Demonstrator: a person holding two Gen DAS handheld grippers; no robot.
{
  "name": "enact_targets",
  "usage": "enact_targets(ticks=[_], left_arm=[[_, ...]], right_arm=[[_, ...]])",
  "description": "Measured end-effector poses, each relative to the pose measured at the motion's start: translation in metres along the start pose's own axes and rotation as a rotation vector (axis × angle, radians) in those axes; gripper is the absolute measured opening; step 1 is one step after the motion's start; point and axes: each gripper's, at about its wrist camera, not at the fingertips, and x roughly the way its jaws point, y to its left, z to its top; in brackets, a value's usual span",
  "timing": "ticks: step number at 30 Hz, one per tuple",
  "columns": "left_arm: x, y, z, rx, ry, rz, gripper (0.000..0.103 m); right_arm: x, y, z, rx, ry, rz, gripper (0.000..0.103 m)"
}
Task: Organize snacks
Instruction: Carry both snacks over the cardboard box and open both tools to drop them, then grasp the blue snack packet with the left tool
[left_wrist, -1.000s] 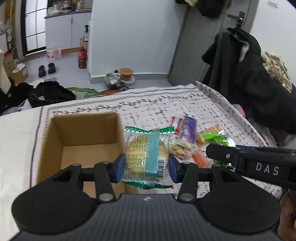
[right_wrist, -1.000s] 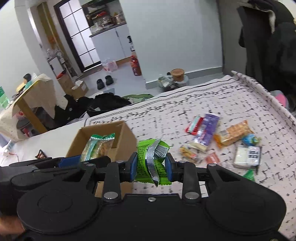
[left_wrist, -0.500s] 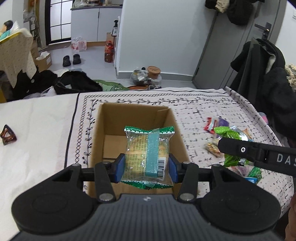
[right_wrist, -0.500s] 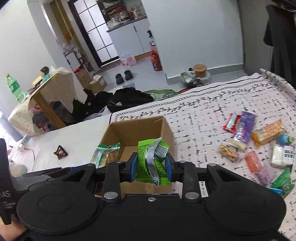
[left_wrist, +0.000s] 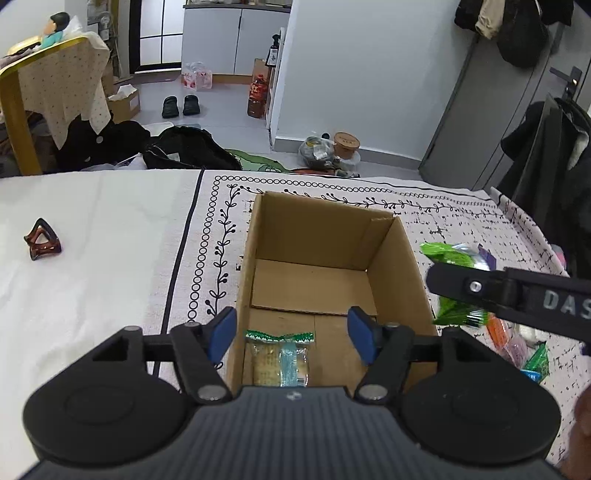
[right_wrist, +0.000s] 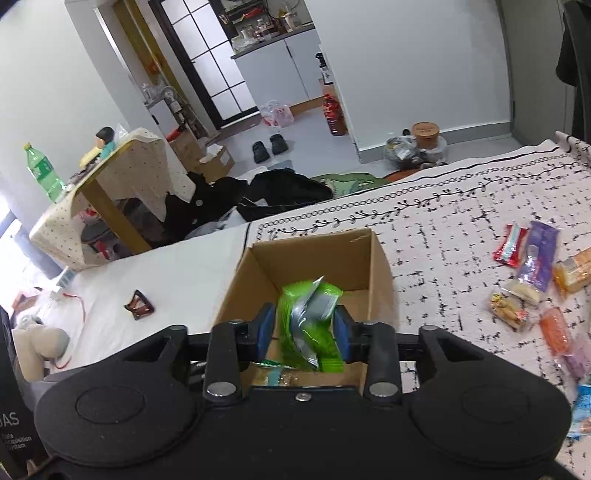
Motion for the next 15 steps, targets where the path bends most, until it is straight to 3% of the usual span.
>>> enact_targets(ticks=[1, 5, 7, 15], left_arm=[[0.000, 0.002, 0.001, -0.005, 0.001, 0.000, 0.068], [-0.004, 0.002, 0.001, -0.016, 0.015, 0.005, 0.078], [-0.004, 0.002, 0.000, -0.023, 0.030, 0.004, 0.079], [-0.012, -0.015, -0.005, -0.001, 0.025, -0.023, 0.093]], right_arm=[[-0.002, -0.001, 0.000, 0.000, -0.002, -0.007, 0.059], [-0.011, -0.012, -0.002, 0.014, -0.007, -0.039, 0.070], [-0.018, -0.021, -0.003, 0.035, -0.008, -0.045, 0.088], [-0.054, -0.053, -0.003, 0.061, -0.024, -0.107, 0.100]])
